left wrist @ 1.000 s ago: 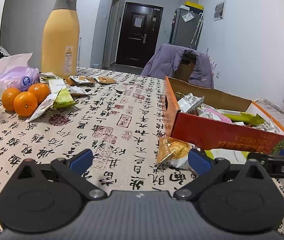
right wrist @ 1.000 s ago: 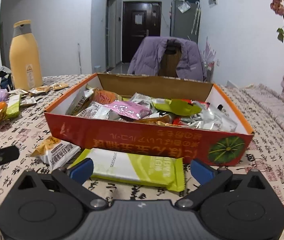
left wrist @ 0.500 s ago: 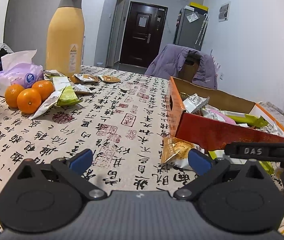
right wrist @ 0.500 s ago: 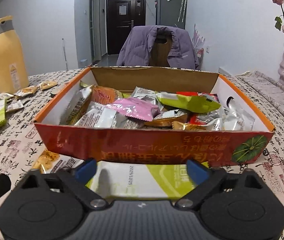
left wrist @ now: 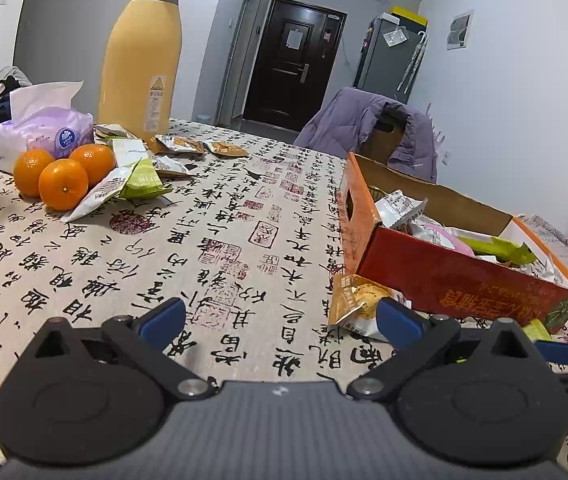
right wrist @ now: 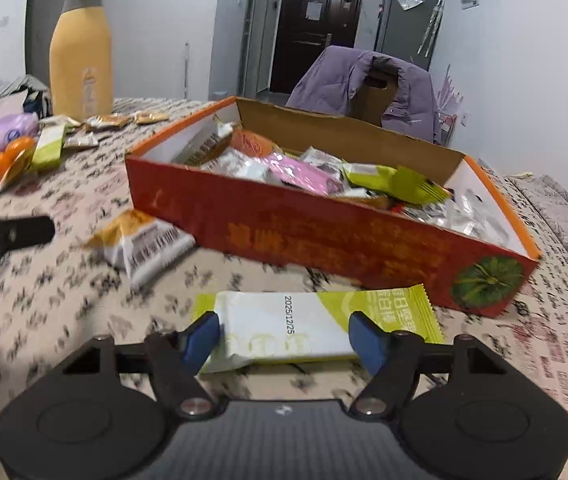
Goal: Organize snacks
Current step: 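Grasp the green-and-white bar with the right tool while the left tool grasps the biscuit packet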
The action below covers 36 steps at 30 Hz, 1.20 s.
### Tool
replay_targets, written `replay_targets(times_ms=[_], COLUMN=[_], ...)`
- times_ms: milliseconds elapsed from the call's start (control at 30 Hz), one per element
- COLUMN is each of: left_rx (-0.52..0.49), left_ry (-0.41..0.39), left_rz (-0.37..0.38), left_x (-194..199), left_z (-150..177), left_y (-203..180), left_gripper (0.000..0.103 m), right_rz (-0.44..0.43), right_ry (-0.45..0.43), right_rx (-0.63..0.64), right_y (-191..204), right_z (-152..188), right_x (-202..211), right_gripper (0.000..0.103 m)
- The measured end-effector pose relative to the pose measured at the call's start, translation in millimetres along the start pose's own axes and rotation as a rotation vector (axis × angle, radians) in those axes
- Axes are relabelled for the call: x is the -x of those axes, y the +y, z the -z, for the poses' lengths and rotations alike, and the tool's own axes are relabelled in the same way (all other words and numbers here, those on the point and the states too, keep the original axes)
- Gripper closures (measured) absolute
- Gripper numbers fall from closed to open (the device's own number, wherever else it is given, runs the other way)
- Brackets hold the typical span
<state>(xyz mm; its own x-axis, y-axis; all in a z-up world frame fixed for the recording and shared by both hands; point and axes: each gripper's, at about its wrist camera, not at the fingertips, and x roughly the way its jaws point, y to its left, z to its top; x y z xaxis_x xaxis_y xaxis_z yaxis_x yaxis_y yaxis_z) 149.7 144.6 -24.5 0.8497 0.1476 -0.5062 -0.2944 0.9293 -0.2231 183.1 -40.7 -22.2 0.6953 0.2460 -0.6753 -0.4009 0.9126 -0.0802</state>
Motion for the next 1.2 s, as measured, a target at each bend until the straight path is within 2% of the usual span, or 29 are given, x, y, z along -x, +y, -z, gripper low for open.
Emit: replay_targets(times_ms=[100, 133, 167, 233, 367, 500, 600, 733, 900, 1000, 1133, 1200], left_rx=[0.003, 0.005, 0.005, 0.002, -0.007, -0.014, -0.013, -0.012, -0.009, -0.013, -0.026, -0.031], left_ry=[0.0, 0.001, 0.003, 0.004, 0.006, 0.016, 0.022, 0.02, 0.02, 0.021, 0.019, 0.017], left_rz=[-0.003, -0.003, -0.002, -0.007, -0.012, -0.012, -0.009, -0.006, -0.007, -0.01, -0.012, -0.011], left_x=[0.3, 0.1, -0.2, -0.5, -0.8, -3.7, -4.5, -4.1, -3.6, -3.6, -3.1, -2.5], left_z=[0.0, -0.1, -0.2, 0.0, 0.8, 0.8, 1.2, 1.4, 1.3, 1.6, 2.4, 2.7], left_y=[0.1, 0.3, -0.1, -0.7, -2.8, -2.7, -2.0, -1.5, -1.2, -2.5, -5.1, -5.9], left_gripper=[0.0, 0.0, 0.0, 0.0, 0.0, 0.0, 0.0, 0.0, 0.0, 0.0, 0.0, 0.0], right_rz=[0.0, 0.0, 0.005, 0.039, 0.139, 0.238, 0.222, 0.243, 0.21, 0.125, 0.024, 0.018], right_ry=[0.018, 0.007, -0.006, -0.03, -0.042, 0.027, 0.035, -0.006, 0.009, 0.002, -0.003, -0.008], right_rx=[-0.036, -0.065, -0.094, -0.164, -0.24, -0.173, -0.109, -0.004, -0.009, -0.083, -0.186, -0.186], right_y=[-13.8, -18.6, -22.9, -31.3, -33.3, -22.5, -14.4, -12.9, -32.3, -48.2, -60.5, -58.2], right_z=[4.1, 4.1, 3.6, 0.1, -12.3, -14.4, -4.0, 11.6, 27.4, 31.6, 28.9, 26.6], right_x=[12.8, 17.6, 20.5, 20.4, 1.1, -24.2, -21.4, -2.3, 11.7, 13.8, 4.7, 3.3], right_gripper=[0.033, 0.028, 0.015, 0.003, 0.003, 0.007, 0.008, 0.008, 0.008, 0.017, 0.039, 0.053])
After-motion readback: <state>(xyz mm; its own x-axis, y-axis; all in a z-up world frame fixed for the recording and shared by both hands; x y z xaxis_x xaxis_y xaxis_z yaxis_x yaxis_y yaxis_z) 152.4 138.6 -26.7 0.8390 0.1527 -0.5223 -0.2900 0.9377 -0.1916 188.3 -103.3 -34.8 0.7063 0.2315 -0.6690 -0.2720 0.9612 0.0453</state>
